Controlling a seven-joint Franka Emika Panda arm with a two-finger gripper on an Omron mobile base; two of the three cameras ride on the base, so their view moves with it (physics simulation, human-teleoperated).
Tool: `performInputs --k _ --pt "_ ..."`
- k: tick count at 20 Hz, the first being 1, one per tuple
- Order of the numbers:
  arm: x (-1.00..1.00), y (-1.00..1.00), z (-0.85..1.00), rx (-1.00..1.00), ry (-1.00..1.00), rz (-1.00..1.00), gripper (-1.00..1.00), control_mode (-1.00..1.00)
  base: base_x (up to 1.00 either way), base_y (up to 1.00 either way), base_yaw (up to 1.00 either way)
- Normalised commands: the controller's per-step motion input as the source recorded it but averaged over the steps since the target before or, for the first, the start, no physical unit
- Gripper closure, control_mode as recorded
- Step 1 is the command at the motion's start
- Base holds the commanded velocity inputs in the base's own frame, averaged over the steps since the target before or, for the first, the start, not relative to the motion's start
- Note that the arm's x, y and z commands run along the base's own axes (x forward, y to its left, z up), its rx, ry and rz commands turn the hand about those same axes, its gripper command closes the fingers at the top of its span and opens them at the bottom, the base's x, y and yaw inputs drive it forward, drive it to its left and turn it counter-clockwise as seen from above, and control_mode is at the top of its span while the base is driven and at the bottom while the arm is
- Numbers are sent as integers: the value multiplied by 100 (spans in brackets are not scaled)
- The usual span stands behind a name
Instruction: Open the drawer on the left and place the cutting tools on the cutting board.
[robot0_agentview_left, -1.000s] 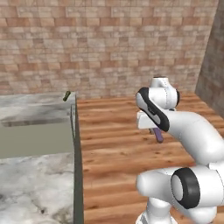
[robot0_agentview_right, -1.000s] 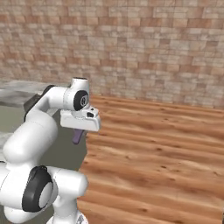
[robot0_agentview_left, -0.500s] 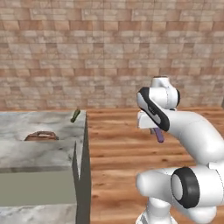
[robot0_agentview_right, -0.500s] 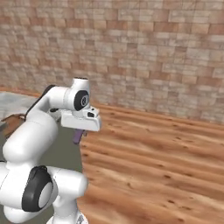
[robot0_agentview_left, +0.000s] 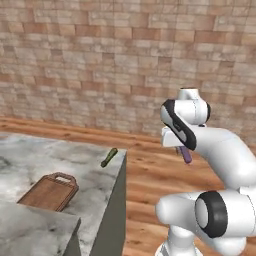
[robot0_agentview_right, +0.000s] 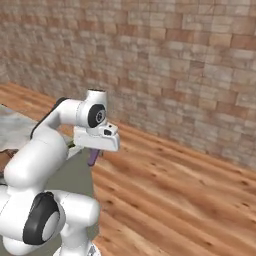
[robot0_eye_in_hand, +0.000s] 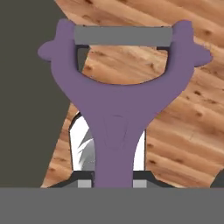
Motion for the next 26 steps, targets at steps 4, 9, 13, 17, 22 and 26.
performInputs --k 4,9,13,17,22,26 --pt "0 0 0 0 0 0 100 100 76 -3 90" --pt "0 0 0 0 0 0 100 100 54 0 96" --pt "0 0 0 0 0 0 100 100 22 0 92" --pt "0 0 0 0 0 0 100 100 29 3 76" --pt "0 0 0 0 0 0 100 100 33 33 37" --pt "0 0 0 0 0 0 100 100 56 25 28"
